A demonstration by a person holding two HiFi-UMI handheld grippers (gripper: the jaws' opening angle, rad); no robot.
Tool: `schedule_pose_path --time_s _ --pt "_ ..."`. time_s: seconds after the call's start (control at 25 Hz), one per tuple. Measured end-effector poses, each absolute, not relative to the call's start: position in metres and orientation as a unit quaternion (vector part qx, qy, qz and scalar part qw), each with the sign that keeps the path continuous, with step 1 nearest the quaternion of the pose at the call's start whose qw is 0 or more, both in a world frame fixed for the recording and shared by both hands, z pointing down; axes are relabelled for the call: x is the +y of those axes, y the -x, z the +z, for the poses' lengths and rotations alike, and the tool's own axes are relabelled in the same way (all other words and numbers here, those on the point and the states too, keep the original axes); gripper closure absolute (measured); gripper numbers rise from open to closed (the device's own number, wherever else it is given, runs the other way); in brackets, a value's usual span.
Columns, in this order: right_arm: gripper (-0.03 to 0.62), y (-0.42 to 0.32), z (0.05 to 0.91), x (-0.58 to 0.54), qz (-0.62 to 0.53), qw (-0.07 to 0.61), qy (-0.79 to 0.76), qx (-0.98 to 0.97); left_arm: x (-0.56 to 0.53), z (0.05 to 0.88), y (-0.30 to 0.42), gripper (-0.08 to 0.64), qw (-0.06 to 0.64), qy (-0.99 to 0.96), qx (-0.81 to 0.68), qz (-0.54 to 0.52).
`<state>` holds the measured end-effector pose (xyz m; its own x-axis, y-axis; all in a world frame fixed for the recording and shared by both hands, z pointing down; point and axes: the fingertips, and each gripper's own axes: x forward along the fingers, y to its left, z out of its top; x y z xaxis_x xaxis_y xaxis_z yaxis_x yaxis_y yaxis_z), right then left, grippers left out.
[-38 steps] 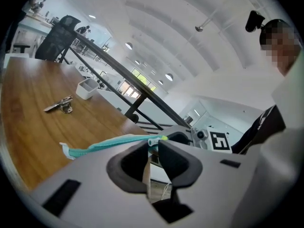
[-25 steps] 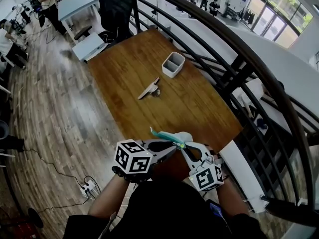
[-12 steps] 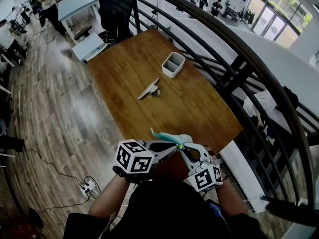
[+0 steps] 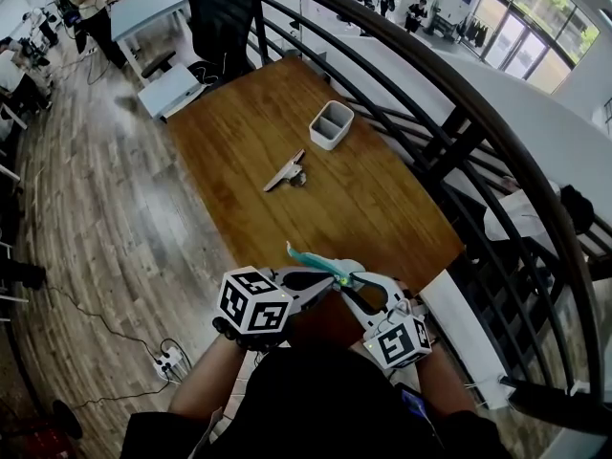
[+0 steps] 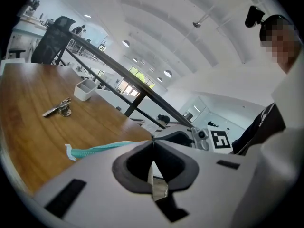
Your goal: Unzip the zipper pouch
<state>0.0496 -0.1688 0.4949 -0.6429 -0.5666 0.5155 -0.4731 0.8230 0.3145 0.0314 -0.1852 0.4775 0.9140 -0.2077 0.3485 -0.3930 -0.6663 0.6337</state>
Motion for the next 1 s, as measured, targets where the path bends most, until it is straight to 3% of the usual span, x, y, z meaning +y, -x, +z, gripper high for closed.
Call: schedule_pose_path --time_s 0.24,0.52,1.0 --pt "0.457 -0.046 0.491 -0.169 -0.068 0.300 -0.278 -0.910 -0.183 0.486 -0.033 0.545 0.363 -0.905 -0.170 0.145" --pt "0.537 -0.043 0.493 -0.165 -0.081 0.304 -0.278 -0.908 -0.184 0.486 -0.032 0.545 0.364 -0.904 -0.173 0.144" --pt "0.554 -0.040 0.476 -0.164 -0.081 0.287 -0.286 -0.911 -0.192 0.483 -0.023 0.545 0.360 -0.903 -0.191 0.135"
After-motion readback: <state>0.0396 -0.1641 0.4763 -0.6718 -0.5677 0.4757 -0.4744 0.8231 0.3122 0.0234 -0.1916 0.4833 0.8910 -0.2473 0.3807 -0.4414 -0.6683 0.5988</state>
